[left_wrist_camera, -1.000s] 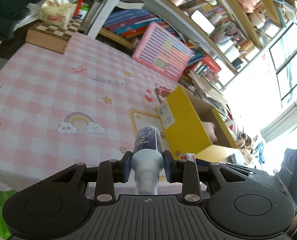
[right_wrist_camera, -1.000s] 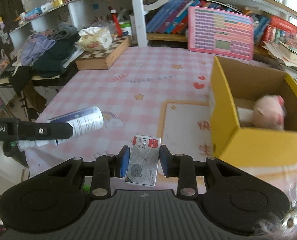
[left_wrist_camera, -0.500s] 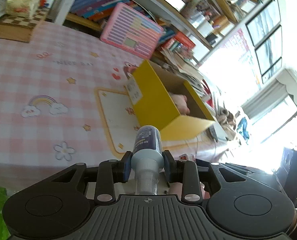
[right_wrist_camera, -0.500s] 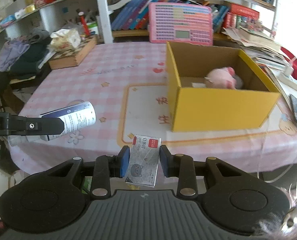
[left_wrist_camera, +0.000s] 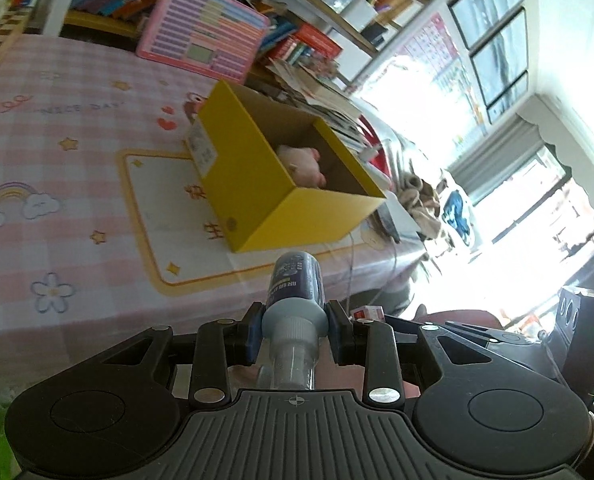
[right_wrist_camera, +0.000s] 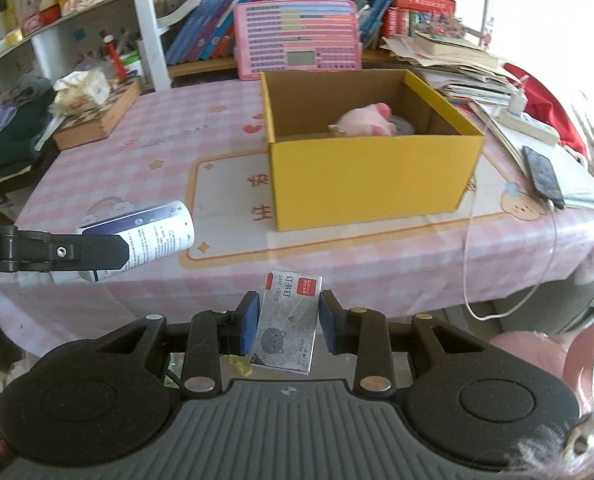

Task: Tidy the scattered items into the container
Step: 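Carry the spray bottle and package in both grippers over the yellow box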

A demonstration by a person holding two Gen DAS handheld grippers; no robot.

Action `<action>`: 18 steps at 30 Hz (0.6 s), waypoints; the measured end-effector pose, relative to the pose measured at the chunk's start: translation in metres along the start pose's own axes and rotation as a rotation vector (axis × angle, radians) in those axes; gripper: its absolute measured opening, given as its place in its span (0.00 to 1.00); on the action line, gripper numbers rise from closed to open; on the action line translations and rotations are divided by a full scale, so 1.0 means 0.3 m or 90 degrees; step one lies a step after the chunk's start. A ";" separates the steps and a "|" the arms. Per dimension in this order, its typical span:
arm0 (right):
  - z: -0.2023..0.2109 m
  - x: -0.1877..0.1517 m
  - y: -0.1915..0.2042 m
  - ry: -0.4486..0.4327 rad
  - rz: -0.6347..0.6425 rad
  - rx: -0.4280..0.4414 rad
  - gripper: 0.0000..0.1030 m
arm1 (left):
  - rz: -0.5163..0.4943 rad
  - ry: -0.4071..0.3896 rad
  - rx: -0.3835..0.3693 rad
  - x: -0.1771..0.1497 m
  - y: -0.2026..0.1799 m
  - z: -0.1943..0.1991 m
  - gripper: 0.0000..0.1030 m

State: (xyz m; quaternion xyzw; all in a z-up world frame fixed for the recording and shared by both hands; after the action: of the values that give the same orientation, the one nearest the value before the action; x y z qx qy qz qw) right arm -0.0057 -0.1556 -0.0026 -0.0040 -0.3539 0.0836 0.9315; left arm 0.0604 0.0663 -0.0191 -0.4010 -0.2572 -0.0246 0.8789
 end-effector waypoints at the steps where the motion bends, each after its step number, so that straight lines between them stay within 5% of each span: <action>1: 0.004 -0.005 -0.007 0.000 -0.003 -0.003 0.30 | -0.004 0.004 -0.003 -0.001 -0.007 -0.008 0.30; 18: 0.022 -0.039 -0.125 0.005 -0.040 -0.036 0.30 | -0.024 0.047 -0.026 0.008 -0.086 -0.122 0.30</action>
State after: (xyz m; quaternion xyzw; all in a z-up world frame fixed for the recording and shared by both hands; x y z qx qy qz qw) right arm -0.0129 -0.1947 -0.0030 -0.0198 -0.3520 0.0439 0.9347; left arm 0.0718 0.0229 -0.0200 -0.4130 -0.2316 -0.0611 0.8787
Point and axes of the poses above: each gripper's, at about its wrist camera, not at the fingertips, and z roughly against the way its jaws point, y to its left, x to its top, the point moved 2 cm from there along -z, roughly the way its jaws point, and after that the axes turned 10 degrees about z, right-handed, at the moved point
